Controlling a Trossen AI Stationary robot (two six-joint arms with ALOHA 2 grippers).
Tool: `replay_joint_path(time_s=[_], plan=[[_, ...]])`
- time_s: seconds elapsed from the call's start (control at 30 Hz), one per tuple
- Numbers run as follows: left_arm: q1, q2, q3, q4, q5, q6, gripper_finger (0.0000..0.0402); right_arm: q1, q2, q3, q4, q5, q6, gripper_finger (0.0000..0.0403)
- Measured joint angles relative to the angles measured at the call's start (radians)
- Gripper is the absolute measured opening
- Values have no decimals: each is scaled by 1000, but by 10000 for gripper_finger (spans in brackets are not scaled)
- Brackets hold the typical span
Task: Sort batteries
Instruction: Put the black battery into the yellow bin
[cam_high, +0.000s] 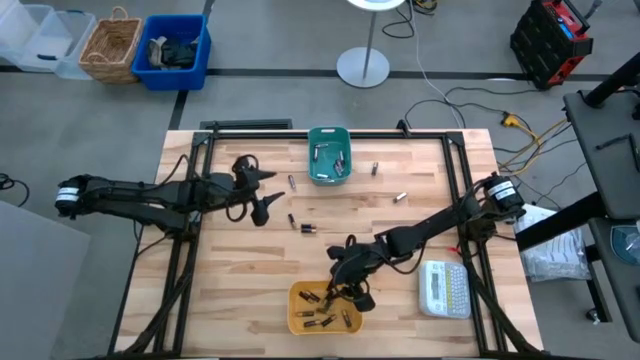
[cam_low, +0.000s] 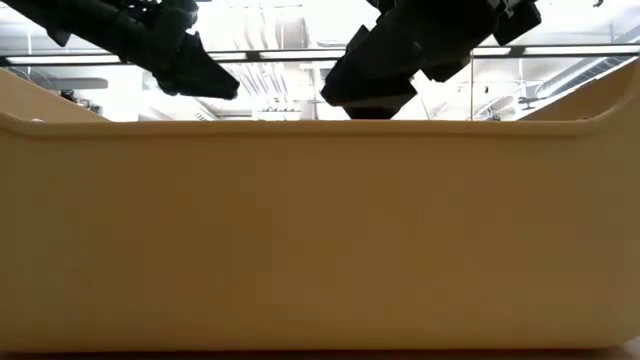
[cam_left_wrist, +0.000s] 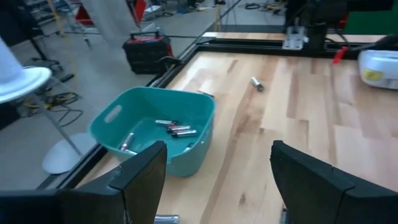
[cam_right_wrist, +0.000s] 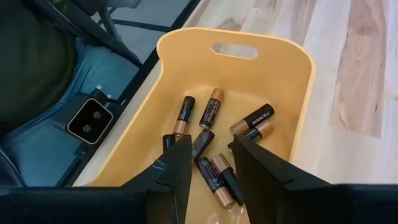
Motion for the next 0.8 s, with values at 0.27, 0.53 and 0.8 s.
replay_joint_path(time_s=[0.27, 0.53, 0.8], plan=[[0, 15, 0, -8, -66, -89, 263, -28, -32, 0, -4, 1, -46, 107], [0, 103, 0, -12, -70, -131, 263, -84, -132, 1, -149, 54, -88, 75], [45, 195, 26, -38, -70, -190, 263, -112, -273, 1, -359, 342, -73, 66]])
